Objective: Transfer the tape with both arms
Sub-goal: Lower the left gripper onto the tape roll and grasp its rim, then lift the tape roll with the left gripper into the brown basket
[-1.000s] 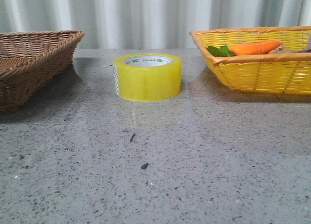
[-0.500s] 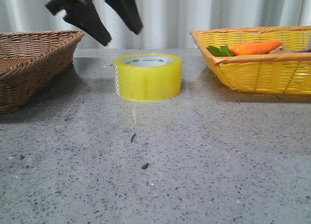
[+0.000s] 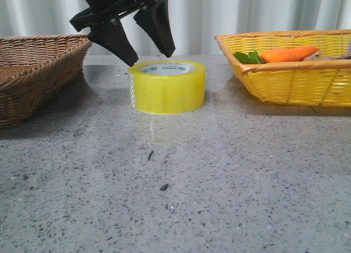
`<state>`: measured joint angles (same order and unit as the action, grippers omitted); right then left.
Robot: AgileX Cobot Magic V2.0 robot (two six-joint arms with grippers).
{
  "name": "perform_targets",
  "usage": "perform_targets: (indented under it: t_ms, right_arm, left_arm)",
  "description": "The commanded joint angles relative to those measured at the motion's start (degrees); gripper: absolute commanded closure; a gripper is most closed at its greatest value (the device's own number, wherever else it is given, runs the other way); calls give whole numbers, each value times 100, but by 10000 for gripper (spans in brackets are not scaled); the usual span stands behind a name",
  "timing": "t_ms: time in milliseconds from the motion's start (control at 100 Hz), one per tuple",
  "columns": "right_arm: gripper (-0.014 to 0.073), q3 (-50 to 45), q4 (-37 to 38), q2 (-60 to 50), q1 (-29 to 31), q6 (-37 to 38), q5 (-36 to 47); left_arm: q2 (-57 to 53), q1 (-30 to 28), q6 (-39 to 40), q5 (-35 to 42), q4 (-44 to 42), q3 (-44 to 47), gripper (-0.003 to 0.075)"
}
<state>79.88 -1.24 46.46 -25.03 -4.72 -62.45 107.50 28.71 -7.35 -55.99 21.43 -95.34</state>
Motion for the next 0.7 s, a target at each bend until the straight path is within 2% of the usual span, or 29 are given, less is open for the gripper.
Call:
perform_targets:
  t_ms: [0,300,690]
  right_arm:
    - [655,112,20,-22,14,-43,449]
    - [655,112,20,-22,14,-43,537]
    - [655,69,20,-22,14,-43,638]
  left_arm:
    - [-168,25,61,276,-64,-127,225]
    - [-138,25,61,433,-408,-460,213]
    - [166,25,61,-54,-318,-449,241]
